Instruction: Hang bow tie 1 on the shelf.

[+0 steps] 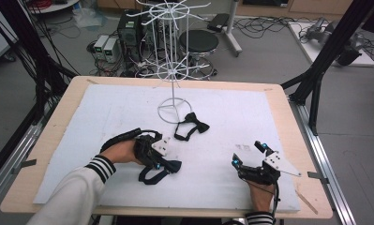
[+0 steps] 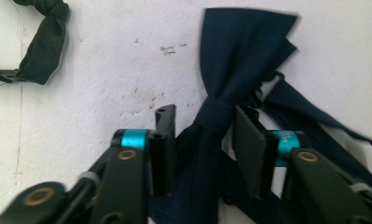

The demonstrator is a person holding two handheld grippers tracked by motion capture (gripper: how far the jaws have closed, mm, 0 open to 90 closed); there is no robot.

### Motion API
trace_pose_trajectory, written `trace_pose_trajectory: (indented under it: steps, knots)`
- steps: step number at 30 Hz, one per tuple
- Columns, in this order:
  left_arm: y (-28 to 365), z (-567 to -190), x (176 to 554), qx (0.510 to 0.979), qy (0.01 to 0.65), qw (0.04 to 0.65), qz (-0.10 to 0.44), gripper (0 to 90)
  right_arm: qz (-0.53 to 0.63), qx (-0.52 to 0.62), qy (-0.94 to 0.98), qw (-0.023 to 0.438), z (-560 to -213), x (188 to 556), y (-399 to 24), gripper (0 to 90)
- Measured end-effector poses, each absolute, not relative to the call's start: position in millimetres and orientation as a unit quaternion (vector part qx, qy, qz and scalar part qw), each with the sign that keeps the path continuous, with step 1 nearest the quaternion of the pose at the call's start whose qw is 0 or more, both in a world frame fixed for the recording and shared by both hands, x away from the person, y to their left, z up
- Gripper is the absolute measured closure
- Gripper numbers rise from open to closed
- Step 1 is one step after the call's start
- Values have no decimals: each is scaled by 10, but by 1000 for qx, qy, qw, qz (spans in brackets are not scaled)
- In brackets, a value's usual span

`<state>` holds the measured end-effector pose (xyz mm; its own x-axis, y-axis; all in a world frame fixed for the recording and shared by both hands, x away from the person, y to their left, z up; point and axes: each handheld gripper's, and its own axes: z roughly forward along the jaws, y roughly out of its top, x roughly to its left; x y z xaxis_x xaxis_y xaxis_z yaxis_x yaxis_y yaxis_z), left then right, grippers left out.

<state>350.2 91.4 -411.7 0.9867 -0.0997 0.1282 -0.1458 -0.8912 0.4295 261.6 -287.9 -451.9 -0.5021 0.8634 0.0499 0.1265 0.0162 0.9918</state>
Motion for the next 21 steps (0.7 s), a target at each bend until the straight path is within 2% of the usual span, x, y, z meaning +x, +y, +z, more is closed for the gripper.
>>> trace_pose_trajectory:
  steps: [2, 3, 12, 21]
  knots:
    - [911, -4121, 3489, 972, -61, 221, 54, 665, 585, 387, 639, 316, -4519, 2616, -2880, 11]
    - [907, -4123, 3486, 973, -65, 216, 56, 716, 585, 387, 640, 315, -4520, 2616, -2879, 11]
    - [913, -4115, 3462, 973, -56, 217, 59, 746, 585, 386, 640, 316, -4519, 2617, -2880, 11]
    - [985, -4026, 3476, 965, -30, 252, 62, 748, 585, 387, 639, 316, -4519, 2616, -2880, 11]
